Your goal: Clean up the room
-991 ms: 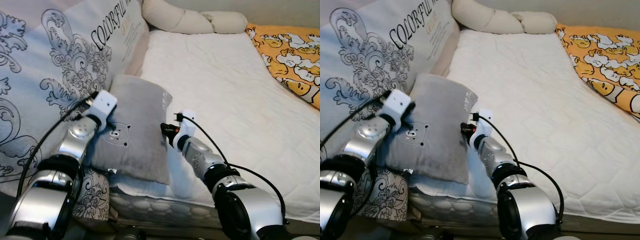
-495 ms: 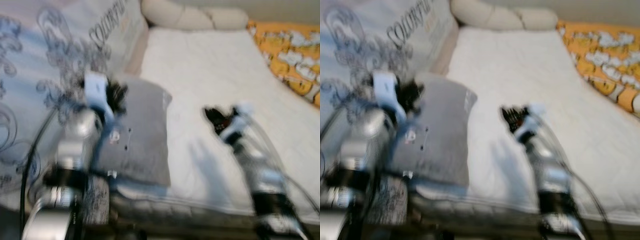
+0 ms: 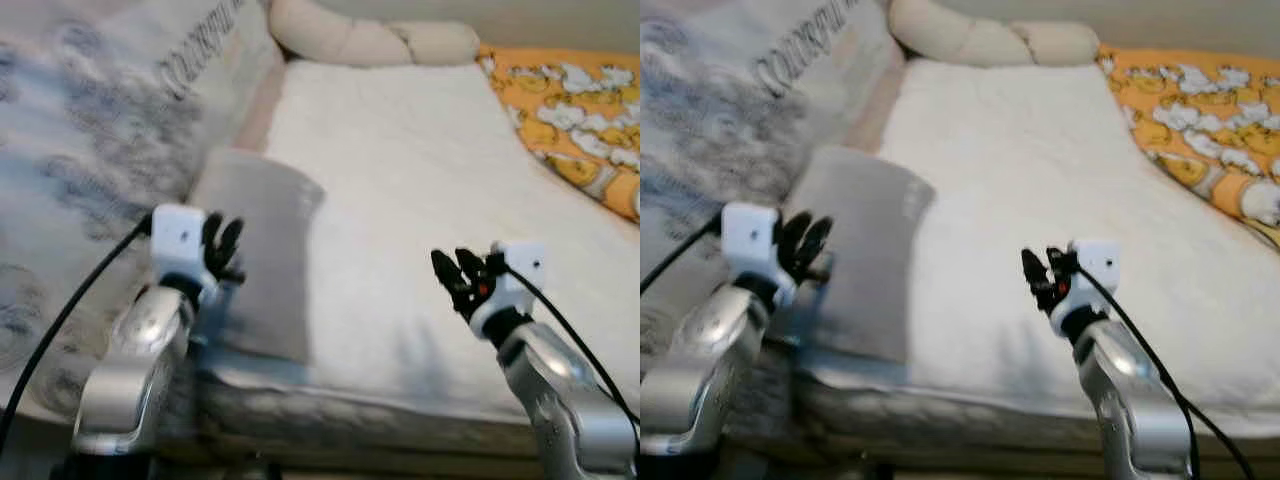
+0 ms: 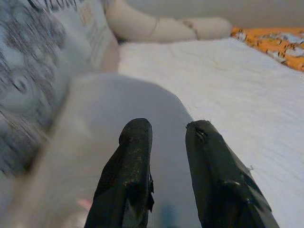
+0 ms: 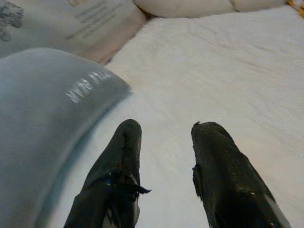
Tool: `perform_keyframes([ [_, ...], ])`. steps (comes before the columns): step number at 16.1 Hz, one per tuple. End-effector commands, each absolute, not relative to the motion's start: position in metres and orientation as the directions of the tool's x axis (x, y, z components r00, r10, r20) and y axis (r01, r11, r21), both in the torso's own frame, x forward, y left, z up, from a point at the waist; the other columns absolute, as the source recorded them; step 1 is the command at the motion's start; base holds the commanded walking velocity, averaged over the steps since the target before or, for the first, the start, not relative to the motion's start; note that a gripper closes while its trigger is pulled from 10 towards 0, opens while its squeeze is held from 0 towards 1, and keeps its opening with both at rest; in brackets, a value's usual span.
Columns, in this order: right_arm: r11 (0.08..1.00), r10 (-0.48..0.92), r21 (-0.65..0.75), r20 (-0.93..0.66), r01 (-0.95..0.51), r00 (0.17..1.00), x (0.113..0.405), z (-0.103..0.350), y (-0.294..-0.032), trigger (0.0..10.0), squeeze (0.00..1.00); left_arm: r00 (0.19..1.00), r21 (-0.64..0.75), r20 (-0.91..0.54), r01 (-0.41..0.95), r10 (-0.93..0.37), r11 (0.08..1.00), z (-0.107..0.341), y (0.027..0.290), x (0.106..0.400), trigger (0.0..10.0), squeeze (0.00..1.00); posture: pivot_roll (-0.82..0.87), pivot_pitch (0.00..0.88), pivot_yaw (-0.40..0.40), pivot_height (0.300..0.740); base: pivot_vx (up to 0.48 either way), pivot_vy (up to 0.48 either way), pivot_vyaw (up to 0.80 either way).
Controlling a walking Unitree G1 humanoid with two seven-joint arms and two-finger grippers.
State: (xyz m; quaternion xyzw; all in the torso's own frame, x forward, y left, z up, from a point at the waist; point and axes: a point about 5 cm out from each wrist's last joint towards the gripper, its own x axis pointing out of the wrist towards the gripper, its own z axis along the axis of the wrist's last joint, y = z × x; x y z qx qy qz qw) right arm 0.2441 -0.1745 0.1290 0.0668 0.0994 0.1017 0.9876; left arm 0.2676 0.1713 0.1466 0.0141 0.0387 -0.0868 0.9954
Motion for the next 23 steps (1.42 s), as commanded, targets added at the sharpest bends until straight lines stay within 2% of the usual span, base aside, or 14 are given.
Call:
perform_keyframes([
  [1,0.976,0.194,0.139,-0.189,-0.169,0.963,0.24,0.132,-0.179,10.0,0.0,0.985,0.033,-0.068,0.158,-0.156,0.987,0.151,0.169,0.265,10.0,0.0,0.01,0.0,0.003,0.74,0.0,-0.48,0.0],
  [4,0.975,0.208,0.124,-0.207,-0.185,0.956,0.243,0.133,-0.175,10.0,0.0,0.987,0.042,-0.119,0.112,-0.106,0.993,0.143,0.172,0.253,10.0,0.0,0.02,0.0,0.004,0.74,0.0,-0.48,0.0],
  [7,0.974,0.204,0.144,-0.212,-0.176,0.956,0.252,0.128,-0.172,10.0,0.0,0.991,0.03,-0.126,0.06,-0.056,0.998,0.141,0.177,0.254,10.0,0.0,0.05,0.0,-0.014,0.74,0.0,-0.48,0.0],
  [11,0.98,0.182,0.124,-0.263,-0.153,0.948,0.247,0.117,-0.173,10.0,0.0,0.989,0.016,-0.146,0.025,-0.022,1.0,0.136,0.182,0.247,10.0,0.0,0.05,0.0,-0.013,0.74,0.0,-0.48,0.0],
  [16,0.99,0.117,0.106,-0.276,-0.091,0.954,0.244,0.114,-0.181,10.0,0.0,0.985,0.021,-0.164,0.06,-0.055,0.998,0.129,0.173,0.247,10.0,0.0,0.03,0.0,0.002,0.74,0.0,-0.48,0.0],
  [17,0.986,0.131,0.137,-0.273,-0.096,0.953,0.243,0.116,-0.177,10.0,0.0,0.984,-0.002,-0.165,0.069,-0.068,0.998,0.129,0.172,0.245,10.0,0.0,0.02,0.0,0.011,0.74,0.0,-0.48,0.0],
  [20,0.987,0.147,0.107,-0.278,-0.122,0.949,0.238,0.114,-0.172,10.0,0.0,0.981,0.001,-0.18,0.073,-0.072,0.997,0.125,0.171,0.246,10.0,0.0,0.0,0.0,0.03,0.74,0.0,-0.48,0.0],
  [23,0.994,0.103,0.077,-0.314,-0.082,0.944,0.24,0.107,-0.178,10.0,0.0,0.981,0.018,-0.18,0.077,-0.072,0.997,0.124,0.169,0.249,10.0,0.0,0.02,0.0,0.007,0.74,0.0,-0.48,0.0],
])
